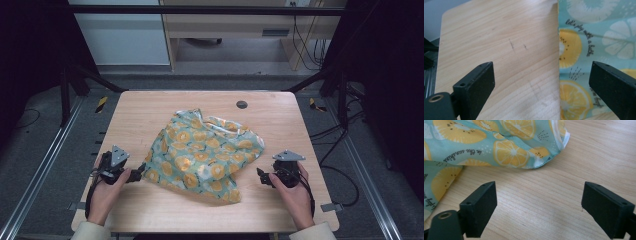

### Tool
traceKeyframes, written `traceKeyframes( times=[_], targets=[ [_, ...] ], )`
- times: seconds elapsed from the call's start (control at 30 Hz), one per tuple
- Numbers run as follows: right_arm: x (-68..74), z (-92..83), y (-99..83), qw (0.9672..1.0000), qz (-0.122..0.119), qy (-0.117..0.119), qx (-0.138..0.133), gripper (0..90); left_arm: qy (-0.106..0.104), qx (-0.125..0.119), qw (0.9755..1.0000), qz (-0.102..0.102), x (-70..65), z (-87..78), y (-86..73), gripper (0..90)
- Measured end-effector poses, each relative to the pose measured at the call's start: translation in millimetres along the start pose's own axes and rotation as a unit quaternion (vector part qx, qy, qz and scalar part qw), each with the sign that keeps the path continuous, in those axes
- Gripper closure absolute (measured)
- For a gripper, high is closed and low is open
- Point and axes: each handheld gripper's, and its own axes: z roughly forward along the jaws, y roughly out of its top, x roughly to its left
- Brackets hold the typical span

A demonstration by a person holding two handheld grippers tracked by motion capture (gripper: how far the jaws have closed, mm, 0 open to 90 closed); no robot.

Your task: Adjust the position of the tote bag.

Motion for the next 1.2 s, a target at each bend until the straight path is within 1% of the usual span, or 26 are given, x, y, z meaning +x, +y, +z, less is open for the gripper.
traceKeyframes(
  times=[0.1,0.2,0.23,0.27,0.3,0.43,0.5,0.53,0.57,0.63,0.8,0.87,0.9,0.97,1.0,1.03,1.07,1.2],
  targets=[
    [-0.2,-0.9,0.0,1.0000,-0.003,-0.002,-0.005,13.8,-0.003,0.000,1.0000,0.008,-2.9,-0.4,0.3,6.4],
    [-0.3,-1.2,-0.2,0.9998,-0.003,-0.017,-0.009,17.2,-0.005,-0.001,1.0000,0.008,-4.0,-1.5,0.0,6.4],
    [0.2,-1.0,-0.2,0.9998,0.005,-0.018,-0.008,17.5,-0.007,-0.002,1.0000,0.003,-4.1,-2.2,-0.1,6.4],
    [-0.4,-0.8,-0.3,0.9998,0.006,-0.018,-0.006,17.8,-0.009,-0.003,1.0000,-0.001,-4.1,-3.0,0.0,6.4],
    [-0.2,-0.6,-0.5,0.9998,0.011,-0.018,-0.005,18.2,-0.009,-0.005,0.9999,-0.003,-4.1,-3.7,0.1,6.4],
    [-0.2,0.9,-0.1,0.9996,0.018,-0.019,-0.008,20.4,-0.013,-0.008,0.9999,-0.005,-4.4,-6.6,0.5,6.4],
    [-0.3,1.5,1.1,0.9995,0.019,-0.022,-0.009,23.3,-0.013,-0.008,0.9999,-0.006,-4.5,-7.5,0.6,6.4],
    [-0.6,1.7,2.6,0.9993,0.029,-0.021,-0.009,23.6,-0.013,-0.008,0.9999,-0.005,-4.4,-8.0,0.9,6.4],
    [-1.9,1.6,3.9,0.9992,0.034,-0.020,-0.010,23.1,-0.012,-0.010,0.9999,-0.006,-4.5,-8.4,1.2,6.4],
    [-2.5,1.1,7.3,0.9989,0.041,-0.021,-0.013,18.8,-0.012,-0.010,0.9999,-0.005,-4.5,-9.1,1.6,6.4],
    [-3.1,0.9,12.1,0.9987,0.042,-0.020,-0.021,15.9,-0.010,-0.007,0.9999,-0.002,-5.4,-9.4,1.9,6.4],
    [-5.0,4.2,15.5,0.9989,0.038,-0.012,-0.023,15.4,-0.011,-0.008,0.9999,-0.003,-6.6,-9.2,1.9,6.4],
    [-5.3,5.9,17.3,0.9989,0.039,-0.011,-0.024,16.4,-0.012,-0.007,0.9999,-0.002,-7.0,-8.8,1.8,6.4],
    [-7.4,10.6,21.8,0.9990,0.033,-0.010,-0.030,17.0,-0.014,-0.004,0.9999,-0.001,-7.4,-8.4,1.9,6.4],
    [-9.4,13.4,24.3,0.9990,0.031,-0.011,-0.030,17.4,-0.014,-0.004,0.9999,0.003,-8.2,-7.7,2.5,6.4],
    [-9.4,13.4,24.3,0.9990,0.031,-0.011,-0.030,17.4,-0.014,-0.004,0.9999,0.003,-8.2,-7.7,2.5,6.4],
    [-15.2,20.0,28.8,0.9987,0.035,-0.009,-0.036,19.8,-0.014,-0.007,0.9999,0.004,-8.4,-7.8,3.5,6.4],
    [-23.8,33.5,37.5,0.9985,0.043,-0.007,-0.032,20.6,-0.014,-0.007,0.9999,0.005,-8.8,-7.7,3.6,6.4]
  ],
)
